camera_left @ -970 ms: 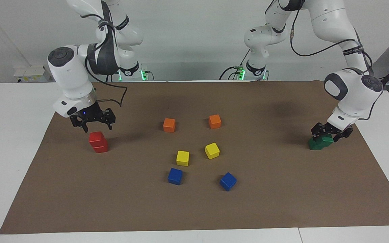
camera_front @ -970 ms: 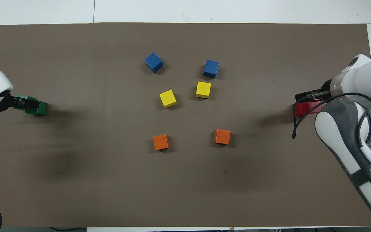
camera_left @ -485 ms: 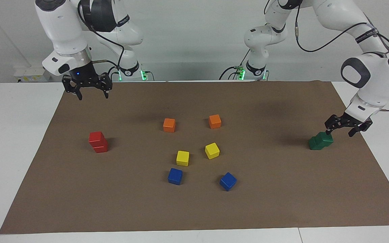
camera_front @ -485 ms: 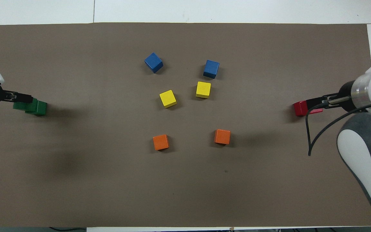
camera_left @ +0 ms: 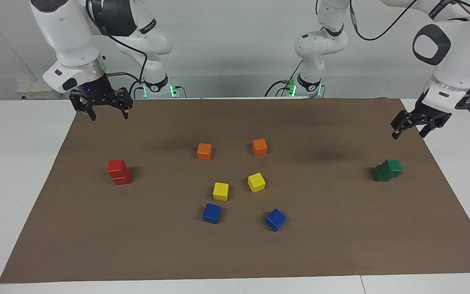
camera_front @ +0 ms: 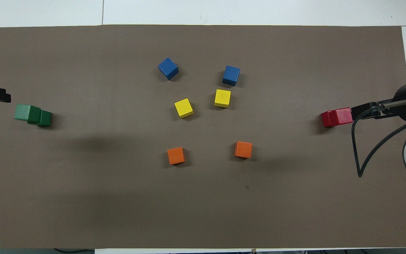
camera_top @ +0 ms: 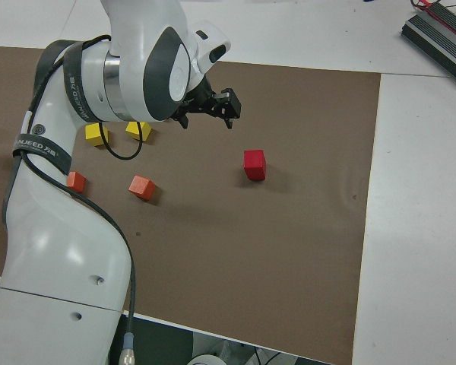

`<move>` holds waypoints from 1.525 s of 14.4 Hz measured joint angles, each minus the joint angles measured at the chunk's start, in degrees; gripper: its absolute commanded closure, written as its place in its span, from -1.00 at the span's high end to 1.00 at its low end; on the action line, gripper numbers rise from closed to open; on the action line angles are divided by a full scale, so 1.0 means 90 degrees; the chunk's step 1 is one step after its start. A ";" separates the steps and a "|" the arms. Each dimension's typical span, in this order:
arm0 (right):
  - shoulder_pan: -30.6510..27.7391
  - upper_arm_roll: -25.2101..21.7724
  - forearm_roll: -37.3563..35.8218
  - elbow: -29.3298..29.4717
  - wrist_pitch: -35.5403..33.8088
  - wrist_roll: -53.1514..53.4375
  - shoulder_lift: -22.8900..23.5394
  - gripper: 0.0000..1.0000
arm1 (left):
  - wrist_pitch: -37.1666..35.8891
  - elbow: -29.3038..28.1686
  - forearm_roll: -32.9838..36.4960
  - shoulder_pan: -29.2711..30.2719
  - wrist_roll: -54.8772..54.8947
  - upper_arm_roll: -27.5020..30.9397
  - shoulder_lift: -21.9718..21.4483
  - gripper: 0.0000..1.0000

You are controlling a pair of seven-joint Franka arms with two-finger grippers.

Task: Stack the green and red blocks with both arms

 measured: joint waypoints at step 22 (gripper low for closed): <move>-0.0073 -0.0006 0.0185 0.0163 -0.0234 0.0246 0.0079 1.00 | -0.1047 0.0148 0.0003 -0.0640 -0.0691 0.0042 -0.0371 1.00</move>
